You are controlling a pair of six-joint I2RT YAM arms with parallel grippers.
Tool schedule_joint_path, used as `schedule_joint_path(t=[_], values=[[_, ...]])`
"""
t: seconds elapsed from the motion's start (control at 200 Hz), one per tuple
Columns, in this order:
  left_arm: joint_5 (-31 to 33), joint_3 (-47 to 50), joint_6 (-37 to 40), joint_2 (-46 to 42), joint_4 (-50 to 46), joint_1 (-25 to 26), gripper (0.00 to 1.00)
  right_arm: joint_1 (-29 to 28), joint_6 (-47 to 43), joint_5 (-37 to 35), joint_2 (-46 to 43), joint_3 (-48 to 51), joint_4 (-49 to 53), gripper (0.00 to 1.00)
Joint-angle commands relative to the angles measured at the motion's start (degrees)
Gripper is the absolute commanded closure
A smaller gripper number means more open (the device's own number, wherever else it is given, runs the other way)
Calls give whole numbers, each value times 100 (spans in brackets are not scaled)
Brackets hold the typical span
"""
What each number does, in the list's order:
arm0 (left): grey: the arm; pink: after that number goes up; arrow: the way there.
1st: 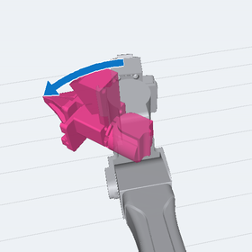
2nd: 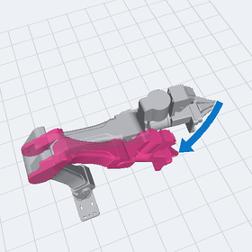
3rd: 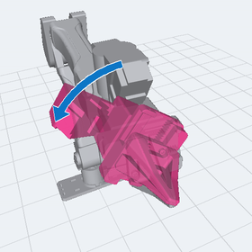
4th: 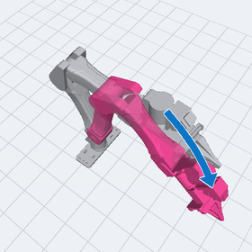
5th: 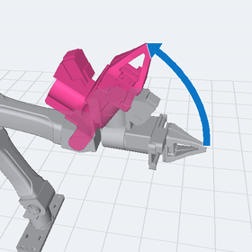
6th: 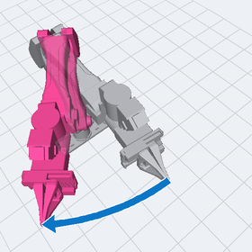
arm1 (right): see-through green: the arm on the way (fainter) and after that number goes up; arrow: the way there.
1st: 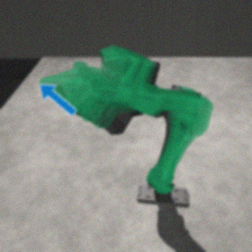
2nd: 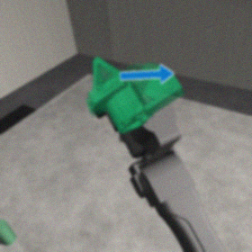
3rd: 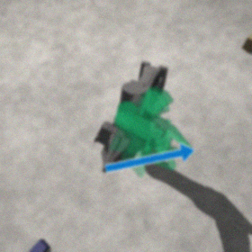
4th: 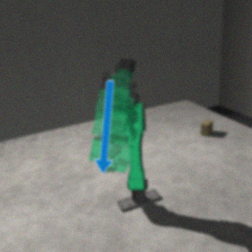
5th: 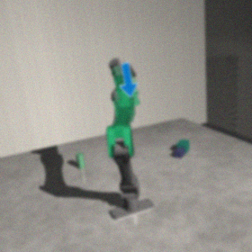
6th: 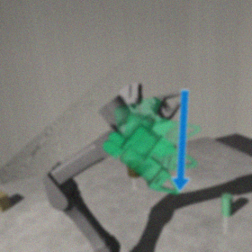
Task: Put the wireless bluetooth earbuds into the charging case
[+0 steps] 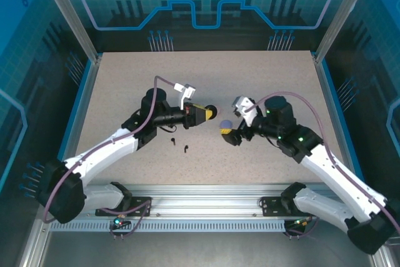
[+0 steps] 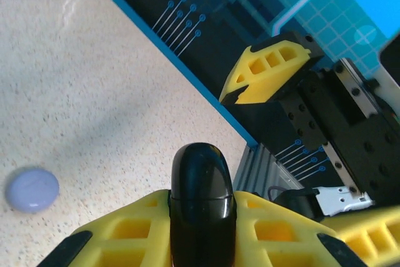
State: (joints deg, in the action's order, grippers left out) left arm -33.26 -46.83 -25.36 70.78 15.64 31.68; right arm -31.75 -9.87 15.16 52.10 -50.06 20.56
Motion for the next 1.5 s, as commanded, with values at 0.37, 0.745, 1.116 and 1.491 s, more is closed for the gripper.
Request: schedule_joint_path(t=[0.37, 0.745, 1.116, 1.491], values=[[-98, 1236, 1612, -1026, 2314, 159, 94, 533, 233, 2343, 412, -484, 140, 13], [-239, 1677, 2418, -1090, 3185, 362, 96, 28, 29, 1974, 771, -911, -47, 21], [-209, 1659, 2379, -1053, 3155, 407, 97, -68, 33, 1879, 1161, -1220, -161, 29], [-199, 1653, 2465, -952, 2977, 403, 97, -15, 82, 1629, 1233, -1451, -116, 33]])
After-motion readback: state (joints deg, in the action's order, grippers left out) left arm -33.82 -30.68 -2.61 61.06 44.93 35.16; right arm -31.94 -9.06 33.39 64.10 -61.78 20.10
